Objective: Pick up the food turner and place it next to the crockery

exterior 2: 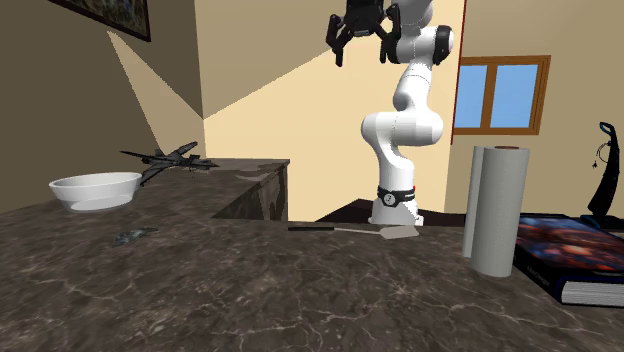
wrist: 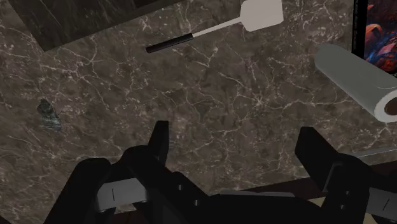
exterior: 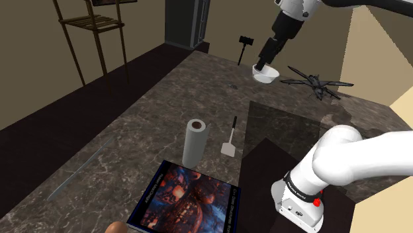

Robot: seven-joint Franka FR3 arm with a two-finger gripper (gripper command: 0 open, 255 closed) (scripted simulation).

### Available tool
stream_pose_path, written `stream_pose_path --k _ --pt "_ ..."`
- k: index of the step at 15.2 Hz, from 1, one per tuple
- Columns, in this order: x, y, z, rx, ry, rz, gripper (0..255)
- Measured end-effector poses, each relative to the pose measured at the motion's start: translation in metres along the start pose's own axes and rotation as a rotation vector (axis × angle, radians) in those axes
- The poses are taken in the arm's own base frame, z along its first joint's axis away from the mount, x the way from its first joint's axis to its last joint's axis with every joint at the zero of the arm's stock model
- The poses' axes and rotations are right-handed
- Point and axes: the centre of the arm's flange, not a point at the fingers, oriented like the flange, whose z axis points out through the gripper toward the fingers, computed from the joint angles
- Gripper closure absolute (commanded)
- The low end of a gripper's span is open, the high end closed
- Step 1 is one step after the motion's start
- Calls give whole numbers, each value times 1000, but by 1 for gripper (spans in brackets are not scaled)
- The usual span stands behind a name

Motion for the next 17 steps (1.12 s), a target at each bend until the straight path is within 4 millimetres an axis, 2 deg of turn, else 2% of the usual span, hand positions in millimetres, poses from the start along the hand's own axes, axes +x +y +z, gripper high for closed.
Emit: stream_pose_path --k 2,5,11,17 --pt "0 0 7 -2 -2 23 0" --pt "-1 -3 39 -15 -10 149 0" --pt "-1 -4 118 -44 -29 448 0" --pt "-10 -6 198 -74 -48 752 0"
